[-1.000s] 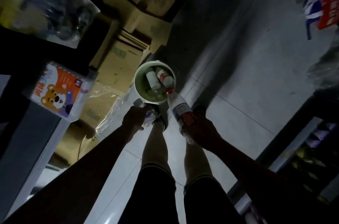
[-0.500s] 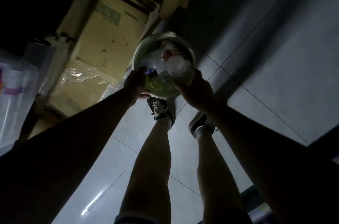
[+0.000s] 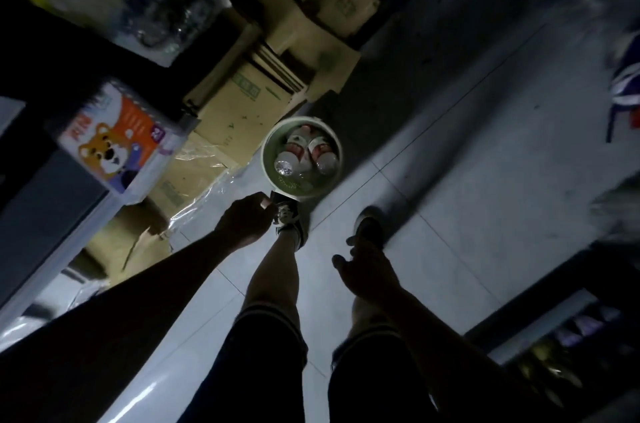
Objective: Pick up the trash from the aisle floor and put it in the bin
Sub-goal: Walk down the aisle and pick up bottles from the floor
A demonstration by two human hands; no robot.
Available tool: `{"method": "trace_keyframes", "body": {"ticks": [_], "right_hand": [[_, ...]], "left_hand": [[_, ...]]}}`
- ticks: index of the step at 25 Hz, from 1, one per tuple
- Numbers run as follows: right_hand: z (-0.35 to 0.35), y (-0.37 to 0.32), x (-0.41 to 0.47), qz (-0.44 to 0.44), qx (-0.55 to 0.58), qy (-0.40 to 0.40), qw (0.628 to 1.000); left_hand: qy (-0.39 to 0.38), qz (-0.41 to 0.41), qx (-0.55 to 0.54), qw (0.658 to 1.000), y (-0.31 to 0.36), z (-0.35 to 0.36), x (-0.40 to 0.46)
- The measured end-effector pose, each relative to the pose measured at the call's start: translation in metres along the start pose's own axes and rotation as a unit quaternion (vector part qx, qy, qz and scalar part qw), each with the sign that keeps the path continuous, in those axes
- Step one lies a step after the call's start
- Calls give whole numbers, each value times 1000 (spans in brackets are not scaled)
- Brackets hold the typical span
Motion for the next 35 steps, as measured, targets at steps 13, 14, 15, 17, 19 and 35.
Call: {"method": "trace_keyframes", "body": {"ticks": [13,14,15,17,19,35], "right_hand": [[-97,48,-184,-204,-230,91,947],[-96,51,-194,-213,-253,95,939],[-94,53,-201,-220,-274,98,931],[-88,56,-217,-233,-314,105,914],[-73,55,-236,-264,-349,117,892],[151,93,-380,-459,-677,61,572]], "left_hand": [[164,17,-51,985,58,49,-305],[191,10,-75,979,54,59,-327],[212,7,-92,973,49,71,-345],[238,-12,-124,963,40,97,-377],[257,-52,-151,953,25,126,-408],[385,-282,-399,783,-9,432,-622]]}}
Point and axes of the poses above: each hand's wrist, its own x-axis towards the middle knuckle, its own z-axis out of the palm, y = z × x, the point moved 5 cm from there along x, towards the middle knuckle, and after that the axes turned 14 degrees about z, right-handed, at the moved point
